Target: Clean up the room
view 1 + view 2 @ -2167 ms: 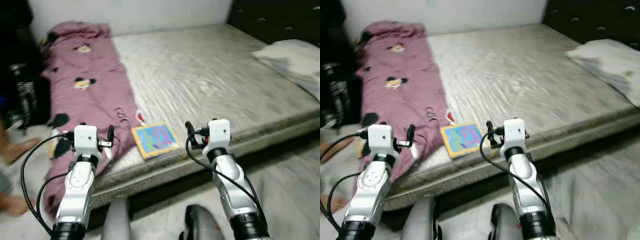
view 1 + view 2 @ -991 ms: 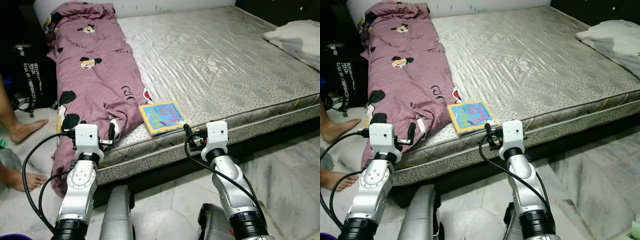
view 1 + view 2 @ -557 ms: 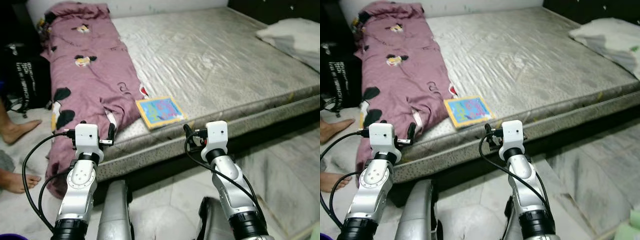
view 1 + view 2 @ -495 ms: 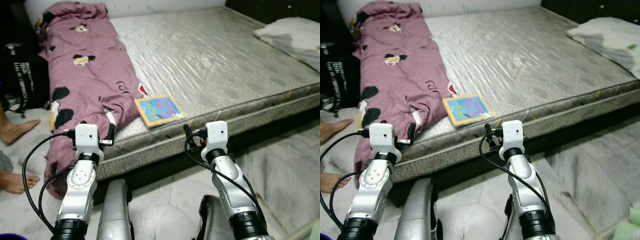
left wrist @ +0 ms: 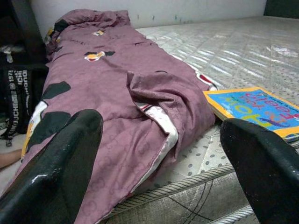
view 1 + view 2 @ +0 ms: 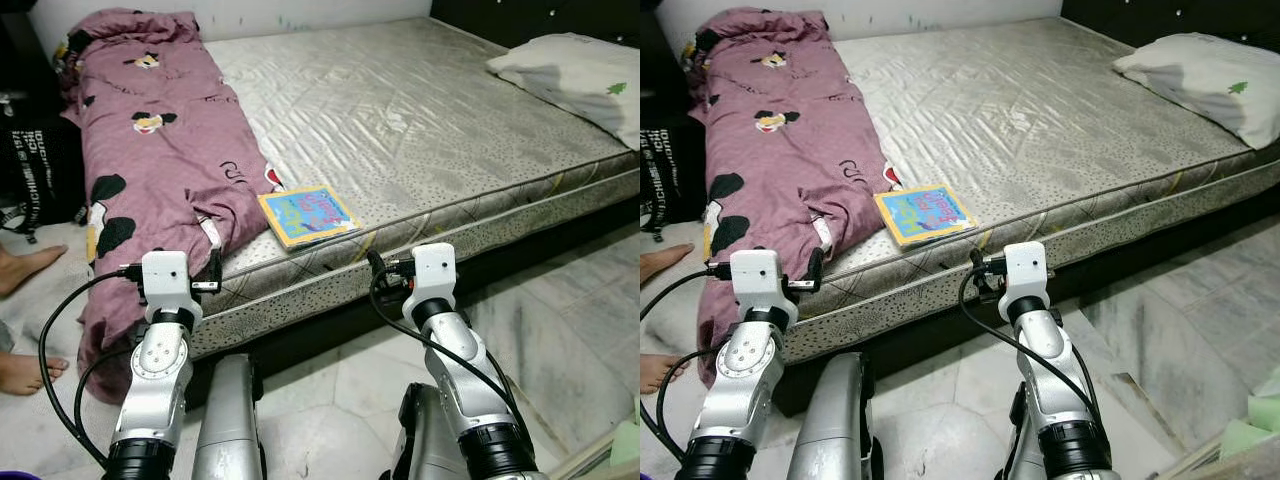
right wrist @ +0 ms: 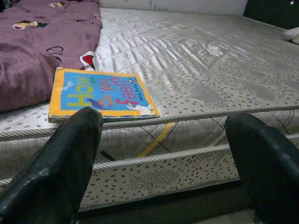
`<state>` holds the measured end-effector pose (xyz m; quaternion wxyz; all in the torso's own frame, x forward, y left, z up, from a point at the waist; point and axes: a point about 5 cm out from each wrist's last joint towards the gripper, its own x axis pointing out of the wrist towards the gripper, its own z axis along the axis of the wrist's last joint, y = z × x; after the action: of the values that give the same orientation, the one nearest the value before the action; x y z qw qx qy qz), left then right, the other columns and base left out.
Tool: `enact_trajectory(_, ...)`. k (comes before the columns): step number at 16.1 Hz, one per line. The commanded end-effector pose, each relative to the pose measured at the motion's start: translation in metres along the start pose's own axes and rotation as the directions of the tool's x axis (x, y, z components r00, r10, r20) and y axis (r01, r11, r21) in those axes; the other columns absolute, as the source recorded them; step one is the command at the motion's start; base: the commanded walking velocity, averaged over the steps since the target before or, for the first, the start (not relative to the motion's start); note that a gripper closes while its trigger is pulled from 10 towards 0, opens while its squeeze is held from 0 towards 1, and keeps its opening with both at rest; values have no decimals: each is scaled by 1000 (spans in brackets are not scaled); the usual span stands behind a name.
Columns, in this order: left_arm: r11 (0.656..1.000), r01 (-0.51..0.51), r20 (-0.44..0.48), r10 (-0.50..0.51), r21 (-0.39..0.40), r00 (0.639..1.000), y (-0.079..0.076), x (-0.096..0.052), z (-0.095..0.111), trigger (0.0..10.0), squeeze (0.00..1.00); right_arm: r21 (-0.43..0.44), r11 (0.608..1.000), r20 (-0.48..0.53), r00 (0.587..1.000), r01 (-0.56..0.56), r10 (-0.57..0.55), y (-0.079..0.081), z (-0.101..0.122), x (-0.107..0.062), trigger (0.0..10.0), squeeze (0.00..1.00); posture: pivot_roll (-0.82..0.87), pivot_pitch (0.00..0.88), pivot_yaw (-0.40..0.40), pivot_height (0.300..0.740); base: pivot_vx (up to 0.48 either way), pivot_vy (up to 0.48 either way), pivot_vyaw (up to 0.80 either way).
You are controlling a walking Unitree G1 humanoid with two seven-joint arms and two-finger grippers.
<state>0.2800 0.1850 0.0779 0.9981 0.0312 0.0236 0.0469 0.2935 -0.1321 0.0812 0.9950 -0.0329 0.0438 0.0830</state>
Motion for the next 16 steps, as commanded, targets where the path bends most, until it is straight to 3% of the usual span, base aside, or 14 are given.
enact_trajectory(1, 1000, -2, -2, 2, 2, 1000, 0, 4, 2, 10000, 0, -9, 1000, 9, 1000, -13, 13, 1, 3, 2, 10000, 0, 61, 0, 2, 523, 0, 0, 788)
enact_trajectory(5, 1000, -2, -5, 2, -4, 1000, -1, 4, 2, 10000, 0, 1, 1000, 0, 1000, -8, 8, 0, 2, 2, 10000, 0, 58, 0, 2, 523, 0, 0, 361)
enact_trajectory(16, 1000, 9, -7, -9, -6, 1000, -3, 4, 2, 10000, 0, 5, 1000, -7, 1000, -9, 9, 0, 1, 2, 10000, 0, 59, 0, 4, 523, 279, 0, 0)
